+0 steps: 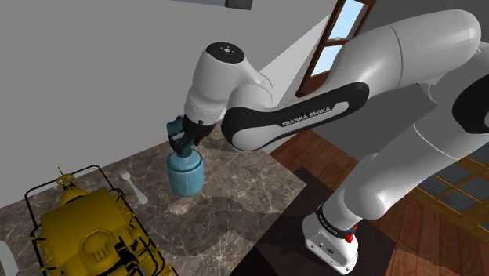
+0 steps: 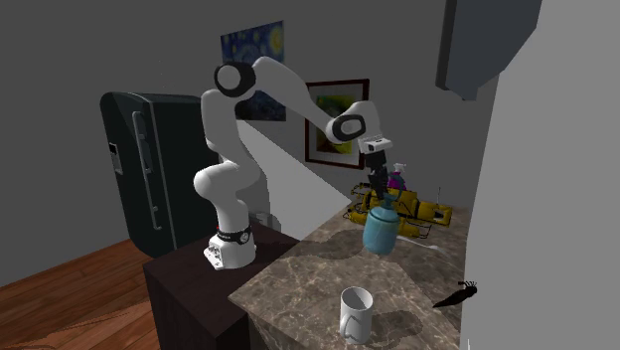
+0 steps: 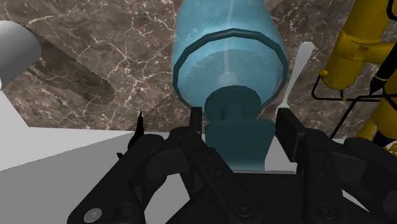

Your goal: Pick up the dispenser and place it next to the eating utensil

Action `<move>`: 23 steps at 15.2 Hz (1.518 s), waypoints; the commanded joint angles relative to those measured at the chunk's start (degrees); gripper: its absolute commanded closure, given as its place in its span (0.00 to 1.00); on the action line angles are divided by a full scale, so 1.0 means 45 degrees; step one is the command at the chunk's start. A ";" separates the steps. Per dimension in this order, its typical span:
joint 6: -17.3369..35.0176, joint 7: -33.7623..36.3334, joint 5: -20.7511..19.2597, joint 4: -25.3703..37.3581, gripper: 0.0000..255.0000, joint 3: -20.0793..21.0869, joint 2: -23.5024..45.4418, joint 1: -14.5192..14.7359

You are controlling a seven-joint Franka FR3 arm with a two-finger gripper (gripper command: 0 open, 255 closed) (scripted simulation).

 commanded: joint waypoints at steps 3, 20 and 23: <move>0.0546 0.0351 -0.0402 -0.0275 1.00 0.0089 0.0334 -0.0077; -0.0924 -0.0574 0.0915 0.0072 0.00 -0.0169 -0.1073 0.0284; -0.0924 -0.0570 0.0910 0.0071 0.00 -0.0186 -0.1071 0.0303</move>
